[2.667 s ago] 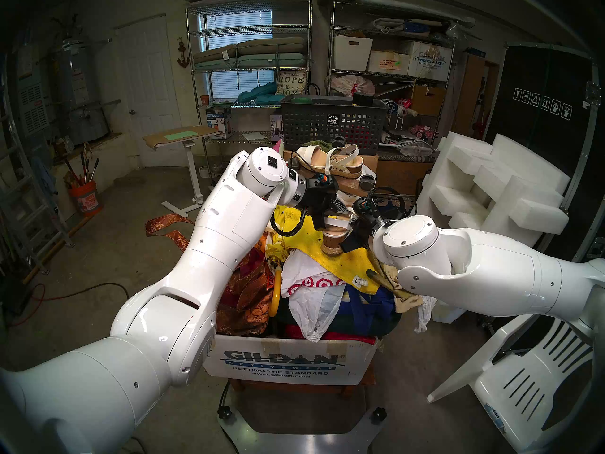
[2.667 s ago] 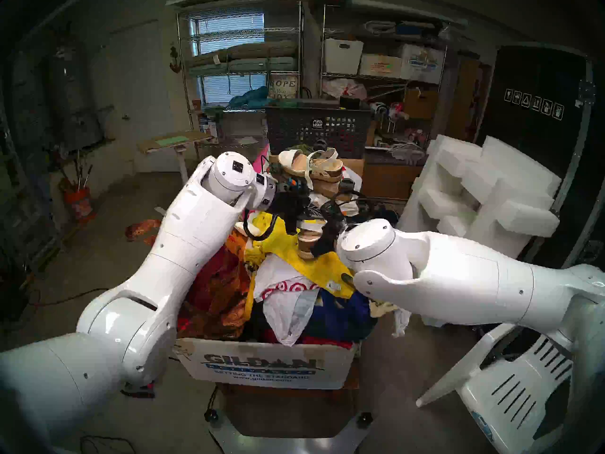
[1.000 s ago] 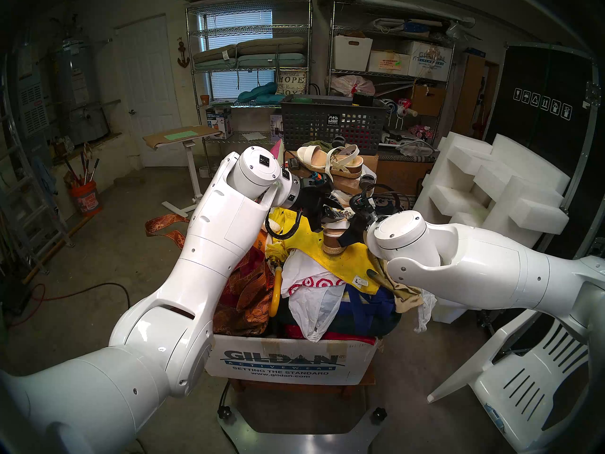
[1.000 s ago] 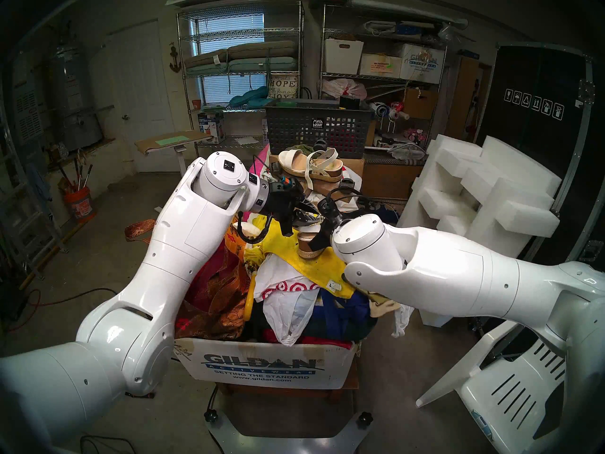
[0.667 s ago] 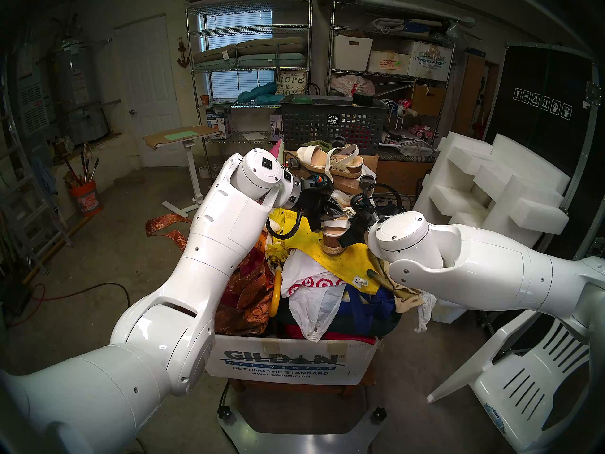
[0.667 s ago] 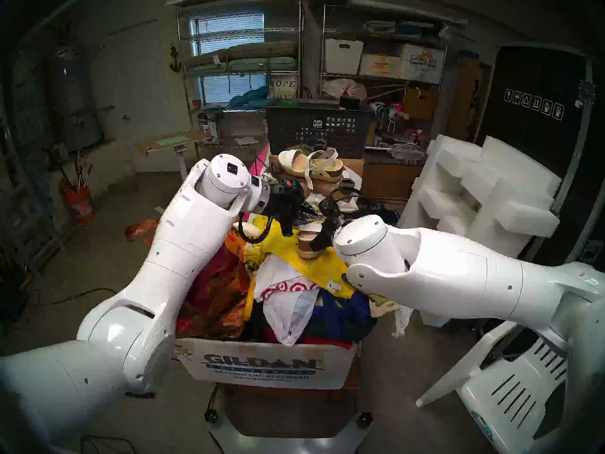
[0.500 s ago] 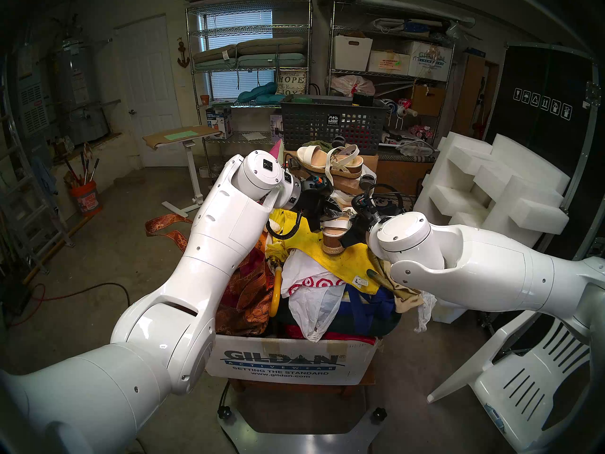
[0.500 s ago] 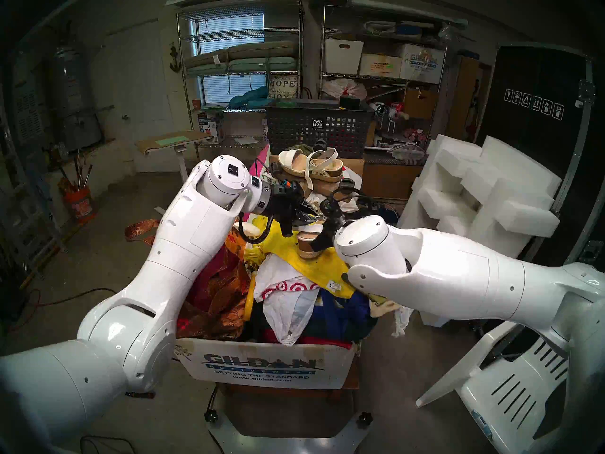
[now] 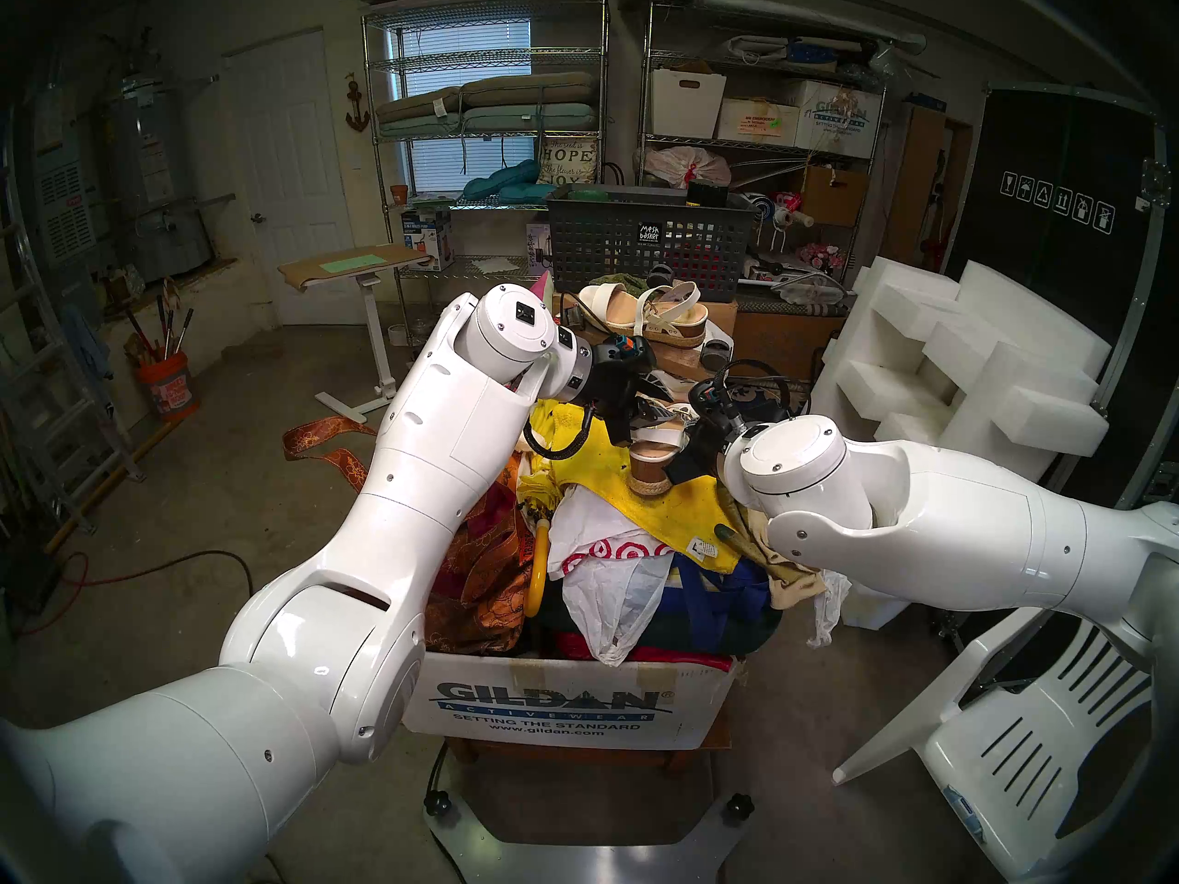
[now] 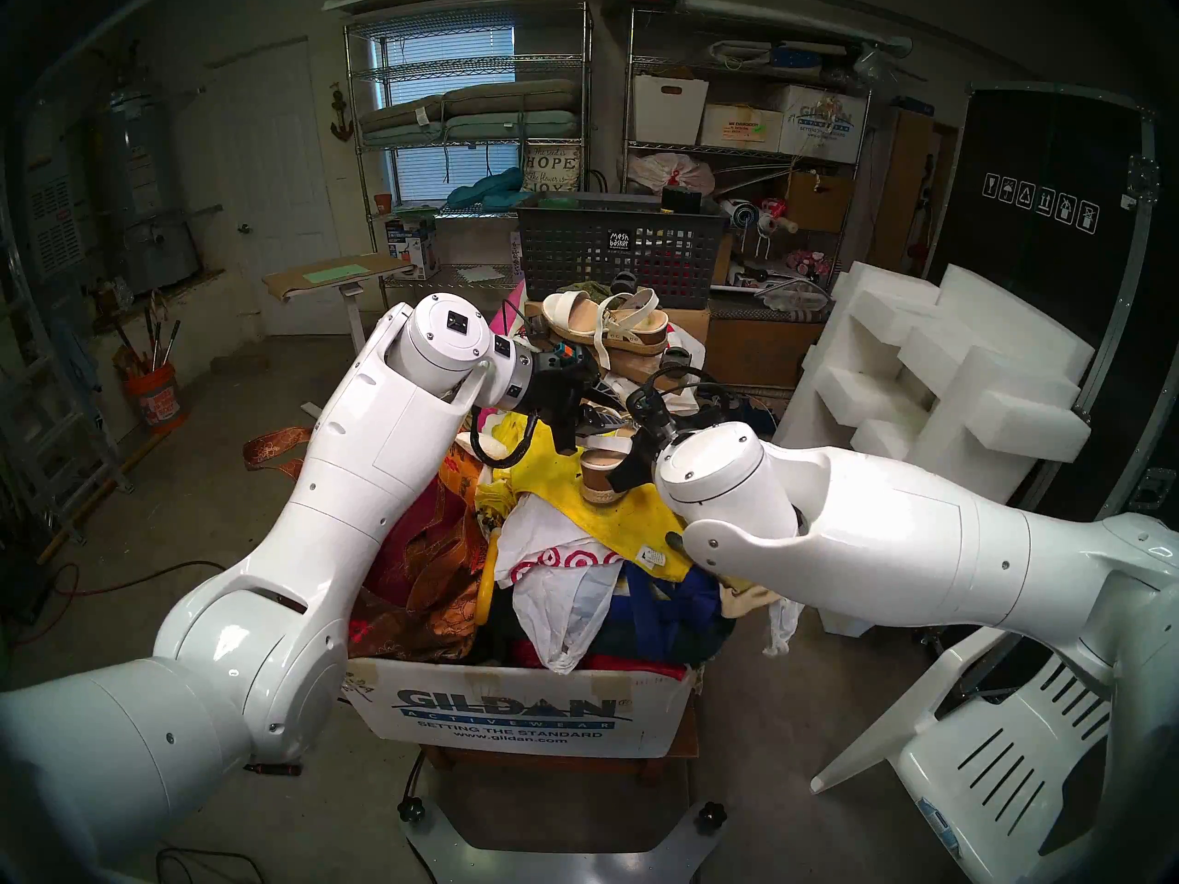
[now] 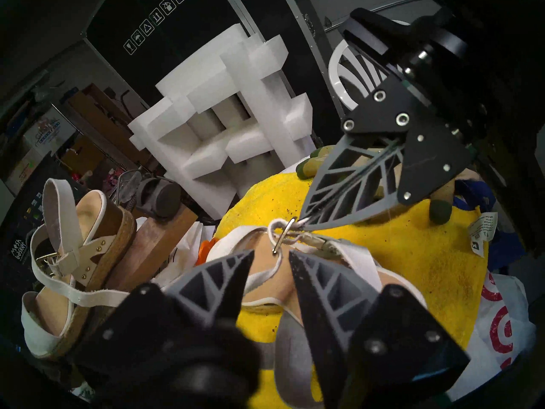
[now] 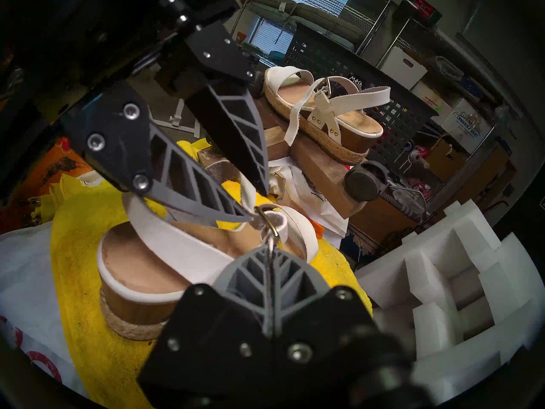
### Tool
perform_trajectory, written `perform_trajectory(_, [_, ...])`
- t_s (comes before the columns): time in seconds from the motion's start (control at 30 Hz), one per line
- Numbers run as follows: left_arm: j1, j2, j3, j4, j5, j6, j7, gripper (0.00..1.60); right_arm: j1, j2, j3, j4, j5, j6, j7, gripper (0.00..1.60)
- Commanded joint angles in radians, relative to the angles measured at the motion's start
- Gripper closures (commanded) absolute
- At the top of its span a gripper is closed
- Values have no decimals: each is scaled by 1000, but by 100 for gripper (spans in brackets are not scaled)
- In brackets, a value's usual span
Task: Unbuckle a shoe
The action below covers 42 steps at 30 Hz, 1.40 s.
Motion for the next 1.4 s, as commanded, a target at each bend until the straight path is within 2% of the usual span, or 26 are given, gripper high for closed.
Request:
perform_trajectory(0.0, [-14, -12, 3, -13, 5, 0, 12, 80, 14, 2, 18, -18, 2, -4, -10, 160])
perform_trajectory(0.07, [-17, -11, 7, -6, 6, -7, 12, 76, 14, 3, 18, -20, 3, -4, -11, 160])
perform_trajectory(0.1, [-16, -12, 7, -5, 6, -6, 15, 66, 14, 4, 18, -21, 3, -4, -11, 160])
perform_trajectory(0.13, [-16, -12, 7, -5, 6, -6, 15, 66, 14, 4, 18, -21, 3, -4, -11, 160])
perform_trajectory(0.17, [-15, -11, 9, -3, 8, -10, 19, 59, 13, 4, 18, -22, 3, -6, -13, 160])
perform_trajectory(0.23, [-15, -11, 11, 7, 12, -18, 30, 67, 12, 4, 19, -23, 3, -6, -15, 160])
perform_trajectory(0.33, [-21, -13, 14, 27, 14, -27, 38, 62, 10, 6, 20, -27, 5, -6, -20, 160])
perform_trajectory(0.53, [-15, -11, 13, 15, 7, -33, 27, 90, 9, 8, 19, -30, 4, -7, -22, 160])
perform_trajectory(0.57, [-9, -13, 10, 14, 5, -34, 33, 112, 9, 7, 19, -30, 4, -8, -23, 160])
perform_trajectory(0.6, [-14, -13, 11, 23, -1, -43, 22, 119, 10, 6, 19, -29, 4, -8, -21, 160])
perform_trajectory(0.63, [-10, -14, 9, 21, -1, -44, 29, 138, 10, 5, 20, -27, 4, -8, -21, 160])
perform_trajectory(0.7, [-7, -14, 7, 17, -2, -47, 33, 142, 10, 3, 20, -26, 5, -7, -19, 160])
perform_trajectory(0.73, [0, -16, 1, 11, -8, -46, 35, 160, 11, 0, 20, -23, 5, -6, -17, 160])
perform_trajectory(1.03, [11, -4, -7, -25, -29, -49, -20, 160, 15, -16, 23, -3, 5, -2, -26, 160])
perform_trajectory(1.37, [26, -4, -17, -51, -19, -40, -34, 160, 15, -17, 36, 6, 11, 3, -70, 160])
